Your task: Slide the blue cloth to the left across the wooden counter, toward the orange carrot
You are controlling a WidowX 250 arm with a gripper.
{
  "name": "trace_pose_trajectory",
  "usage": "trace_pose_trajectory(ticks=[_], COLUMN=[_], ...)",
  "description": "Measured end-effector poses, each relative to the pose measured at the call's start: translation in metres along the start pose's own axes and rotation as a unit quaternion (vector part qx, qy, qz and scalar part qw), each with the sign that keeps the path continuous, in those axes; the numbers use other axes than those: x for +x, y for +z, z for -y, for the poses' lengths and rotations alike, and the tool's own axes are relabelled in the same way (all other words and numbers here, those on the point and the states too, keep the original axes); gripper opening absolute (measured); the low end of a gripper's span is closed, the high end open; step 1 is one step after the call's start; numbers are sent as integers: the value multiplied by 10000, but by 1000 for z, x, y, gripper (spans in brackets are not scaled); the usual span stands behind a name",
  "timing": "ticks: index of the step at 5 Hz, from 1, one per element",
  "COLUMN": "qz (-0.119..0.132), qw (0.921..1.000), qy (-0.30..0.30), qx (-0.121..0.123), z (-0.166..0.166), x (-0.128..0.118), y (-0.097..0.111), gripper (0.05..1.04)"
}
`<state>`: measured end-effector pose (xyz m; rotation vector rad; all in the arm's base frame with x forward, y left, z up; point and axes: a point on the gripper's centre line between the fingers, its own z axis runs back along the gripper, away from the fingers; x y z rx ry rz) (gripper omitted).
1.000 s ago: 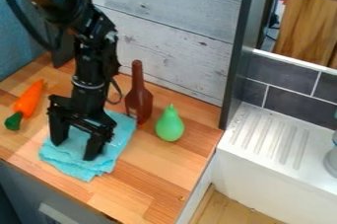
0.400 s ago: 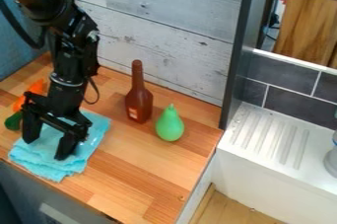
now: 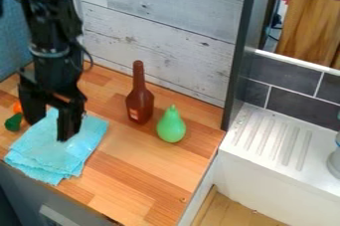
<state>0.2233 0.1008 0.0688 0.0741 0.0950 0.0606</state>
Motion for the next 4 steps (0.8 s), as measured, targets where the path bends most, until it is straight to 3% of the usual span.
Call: trace_pose_trajectory(ticks=[1, 2, 3, 4], qz=[339, 481, 482, 255], qw=[9983, 9971, 9964, 9968], qy=[-345, -412, -537, -702], qx=[-323, -416, -456, -286], z=[12, 12, 20, 35], x=[-3, 10, 28, 53], y=[18, 33, 43, 47], gripper=[1000, 1000, 1000, 1000])
